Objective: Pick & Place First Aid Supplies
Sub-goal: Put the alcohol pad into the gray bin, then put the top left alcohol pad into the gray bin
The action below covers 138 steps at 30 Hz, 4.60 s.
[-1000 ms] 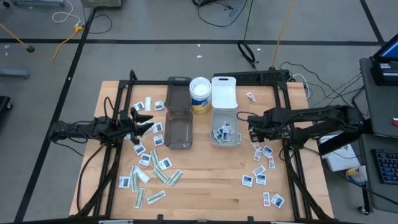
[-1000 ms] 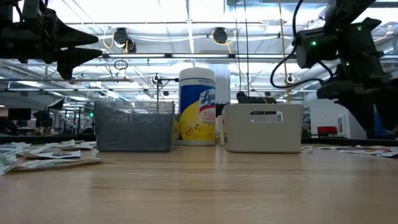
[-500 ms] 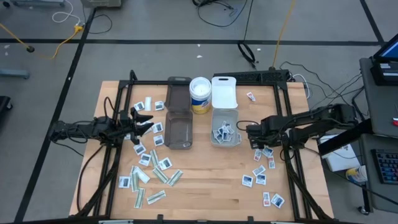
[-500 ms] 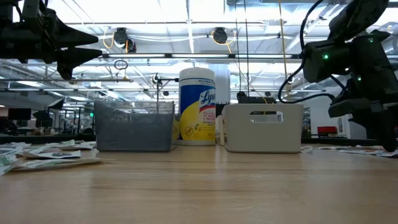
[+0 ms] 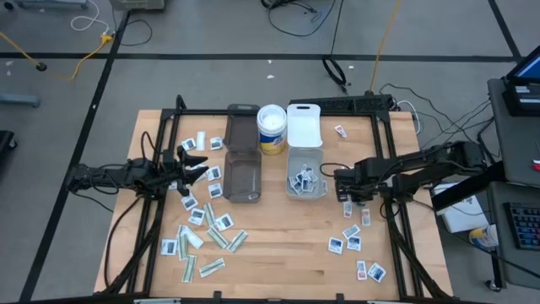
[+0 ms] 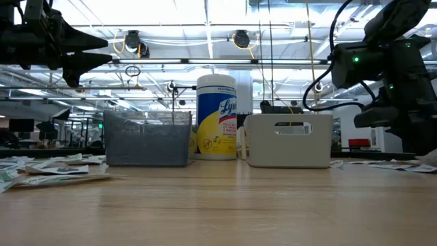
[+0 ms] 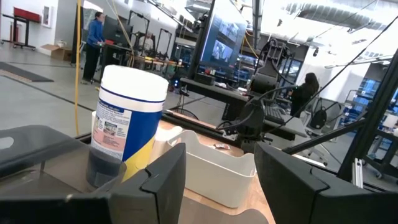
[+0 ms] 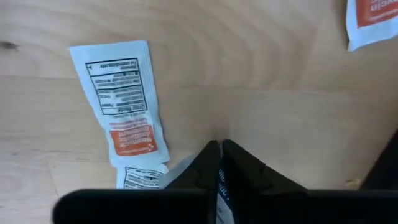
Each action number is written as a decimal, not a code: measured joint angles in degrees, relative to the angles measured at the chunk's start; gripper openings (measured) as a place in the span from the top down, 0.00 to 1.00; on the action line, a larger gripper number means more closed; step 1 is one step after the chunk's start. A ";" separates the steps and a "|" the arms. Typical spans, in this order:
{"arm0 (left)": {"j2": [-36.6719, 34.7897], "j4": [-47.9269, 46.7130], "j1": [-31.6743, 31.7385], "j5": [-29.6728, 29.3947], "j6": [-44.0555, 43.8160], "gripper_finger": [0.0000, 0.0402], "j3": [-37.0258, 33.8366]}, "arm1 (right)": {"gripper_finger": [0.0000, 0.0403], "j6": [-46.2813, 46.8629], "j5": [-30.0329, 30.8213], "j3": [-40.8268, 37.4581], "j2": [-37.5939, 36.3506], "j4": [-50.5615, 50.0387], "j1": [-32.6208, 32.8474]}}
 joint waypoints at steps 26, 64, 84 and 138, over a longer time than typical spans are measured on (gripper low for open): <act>-0.01 -0.06 0.00 0.00 0.00 0.51 -0.01 | 1.00 -16.23 1.09 18.27 -2.16 -19.67 -5.74; -0.02 -0.02 0.00 0.00 0.00 0.51 0.00 | 1.00 -27.19 3.63 60.97 26.61 -20.80 -10.12; -0.02 0.00 0.00 0.00 0.00 0.51 0.00 | 1.00 -25.40 5.20 52.97 32.96 -5.49 -6.36; -0.02 0.00 0.00 0.00 -0.02 0.51 0.00 | 0.44 -53.81 -3.94 23.81 -2.68 -12.13 2.52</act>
